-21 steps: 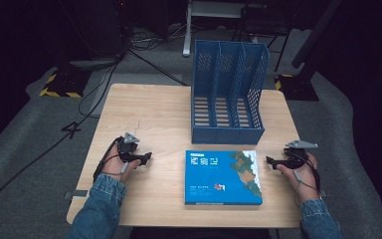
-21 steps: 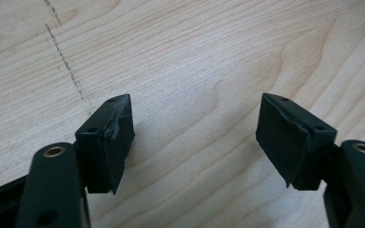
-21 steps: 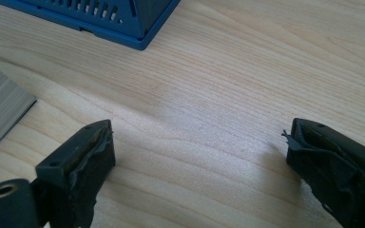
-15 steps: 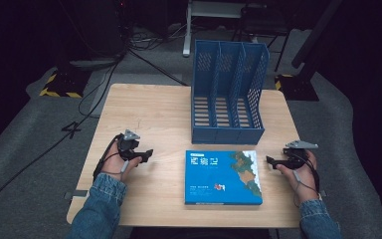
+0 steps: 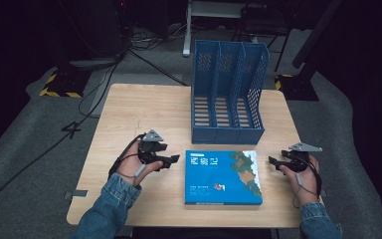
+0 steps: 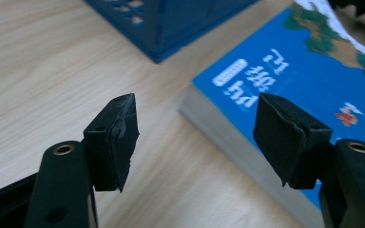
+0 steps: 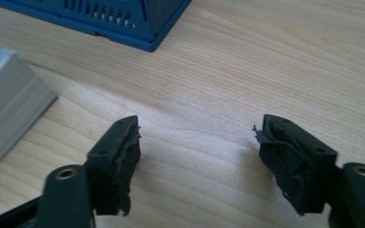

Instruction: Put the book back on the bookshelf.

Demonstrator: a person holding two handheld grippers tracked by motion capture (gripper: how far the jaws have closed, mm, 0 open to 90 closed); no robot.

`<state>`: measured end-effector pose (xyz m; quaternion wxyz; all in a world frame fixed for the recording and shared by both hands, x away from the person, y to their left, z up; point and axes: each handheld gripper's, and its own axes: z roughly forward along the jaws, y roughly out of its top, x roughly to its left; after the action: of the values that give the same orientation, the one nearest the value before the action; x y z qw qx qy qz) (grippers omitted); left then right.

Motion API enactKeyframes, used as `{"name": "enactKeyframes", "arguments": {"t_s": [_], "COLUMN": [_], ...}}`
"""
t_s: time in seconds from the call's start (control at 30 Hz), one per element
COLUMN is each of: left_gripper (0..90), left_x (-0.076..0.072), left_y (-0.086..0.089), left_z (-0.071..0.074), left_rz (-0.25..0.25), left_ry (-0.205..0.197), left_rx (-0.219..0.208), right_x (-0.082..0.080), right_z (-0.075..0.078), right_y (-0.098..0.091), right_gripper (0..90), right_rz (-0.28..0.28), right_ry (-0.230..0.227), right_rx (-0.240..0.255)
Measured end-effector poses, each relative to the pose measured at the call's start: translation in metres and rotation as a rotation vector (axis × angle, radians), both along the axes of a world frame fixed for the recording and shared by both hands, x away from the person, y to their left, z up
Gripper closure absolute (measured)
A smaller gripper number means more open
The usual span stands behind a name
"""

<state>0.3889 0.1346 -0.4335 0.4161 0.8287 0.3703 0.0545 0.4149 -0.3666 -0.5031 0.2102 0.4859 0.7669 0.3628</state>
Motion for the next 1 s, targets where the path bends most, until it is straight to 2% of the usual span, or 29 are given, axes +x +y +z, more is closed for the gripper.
{"name": "enactKeyframes", "arguments": {"t_s": [0.1,0.17,0.3,0.37,0.47,0.6,0.67,0.73,0.83,1.0], "left_gripper": [32.1,33.3,33.3,32.6,31.9,31.3,30.8,28.1,26.1,26.7], "left_x": [-0.003,-0.003,-0.001,0.001,0.005,0.007,0.009,0.009,0.009,0.007], "left_y": [-0.013,-0.019,-0.028,-0.033,-0.038,-0.043,-0.047,-0.050,-0.052,-0.054], "left_z": [-0.002,-0.004,-0.008,-0.014,-0.022,-0.030,-0.037,-0.040,-0.041,-0.038], "left_rz": [-0.044,-0.062,-0.080,-0.077,-0.078,-0.088,-0.095,-0.097,-0.092,-0.092], "left_ry": [0.018,0.015,0.055,0.096,0.130,0.164,0.187,0.201,0.207,0.188], "left_rx": [0.013,0.024,0.016,0.030,0.063,0.058,0.082,0.067,0.074,0.092], "right_x": [-0.005,-0.009,-0.017,-0.021,-0.026,-0.029,-0.031,-0.032,-0.033,-0.033], "right_z": [0.005,0.009,0.015,0.018,0.021,0.021,0.022,0.023,0.022,0.021], "right_y": [-0.001,-0.002,0.000,0.002,0.004,0.009,0.014,0.018,0.022,0.023], "right_gripper": [35.3,33.9,32.5,32.1,31.2,30.1,30.1,29.9,29.8,29.6], "right_rz": [-0.002,-0.001,-0.009,0.003,0.017,0.031,0.056,0.064,0.085,0.092], "right_ry": [-0.012,-0.019,0.007,0.003,-0.003,-0.004,-0.002,0.001,0.007,0.005], "right_rx": [0.014,0.030,0.071,0.076,0.064,0.038,0.020,0.008,-0.008,-0.018]}}
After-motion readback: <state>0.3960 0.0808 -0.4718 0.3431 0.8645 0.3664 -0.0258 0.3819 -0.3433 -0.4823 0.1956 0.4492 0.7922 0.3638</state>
